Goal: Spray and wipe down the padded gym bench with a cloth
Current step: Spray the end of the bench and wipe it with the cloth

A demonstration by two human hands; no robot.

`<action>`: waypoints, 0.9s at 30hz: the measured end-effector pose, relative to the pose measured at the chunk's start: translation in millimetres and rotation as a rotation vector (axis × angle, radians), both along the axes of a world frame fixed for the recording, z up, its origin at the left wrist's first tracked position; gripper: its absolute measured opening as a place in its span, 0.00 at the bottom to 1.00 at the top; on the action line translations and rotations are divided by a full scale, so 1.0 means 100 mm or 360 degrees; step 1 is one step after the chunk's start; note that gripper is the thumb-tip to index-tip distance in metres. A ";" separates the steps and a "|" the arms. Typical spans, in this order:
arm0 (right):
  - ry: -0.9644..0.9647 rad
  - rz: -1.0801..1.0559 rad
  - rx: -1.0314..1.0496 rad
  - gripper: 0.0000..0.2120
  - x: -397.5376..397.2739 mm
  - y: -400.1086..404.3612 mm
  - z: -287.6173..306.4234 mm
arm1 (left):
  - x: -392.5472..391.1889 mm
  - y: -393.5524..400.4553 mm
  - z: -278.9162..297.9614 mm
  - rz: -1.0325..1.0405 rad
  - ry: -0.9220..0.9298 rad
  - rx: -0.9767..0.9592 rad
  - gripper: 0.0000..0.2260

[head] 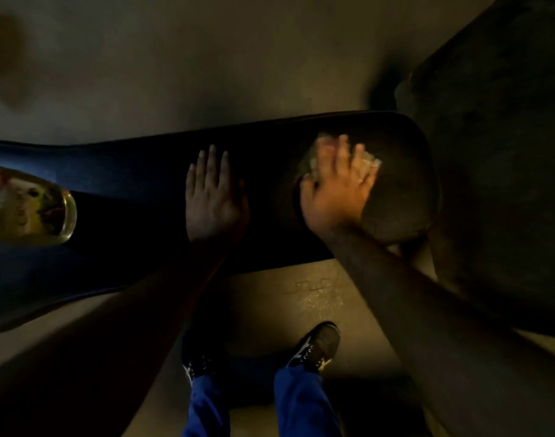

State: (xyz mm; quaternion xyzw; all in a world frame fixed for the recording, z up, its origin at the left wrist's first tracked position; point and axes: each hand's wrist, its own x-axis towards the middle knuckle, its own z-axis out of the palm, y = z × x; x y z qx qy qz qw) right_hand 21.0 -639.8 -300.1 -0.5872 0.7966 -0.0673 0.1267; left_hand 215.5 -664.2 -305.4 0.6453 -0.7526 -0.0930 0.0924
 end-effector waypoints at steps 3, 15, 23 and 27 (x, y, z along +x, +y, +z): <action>-0.0113 0.0838 -0.0047 0.32 -0.09 -0.12 0.01 | -0.03 0.00 0.02 -0.0015 -0.0014 -0.0066 0.25; -0.0011 0.0624 -0.0088 0.25 0.14 -0.98 -0.02 | 0.01 -0.02 -0.06 0.0035 0.0131 -0.0102 0.24; -0.0106 0.0520 -0.0105 0.28 0.06 0.03 0.04 | 0.03 -0.02 0.02 0.0115 0.0355 -0.0116 0.21; -0.0045 0.0302 -0.0047 0.29 0.79 0.49 0.07 | 0.09 -0.05 0.16 0.0055 0.0509 0.0030 0.22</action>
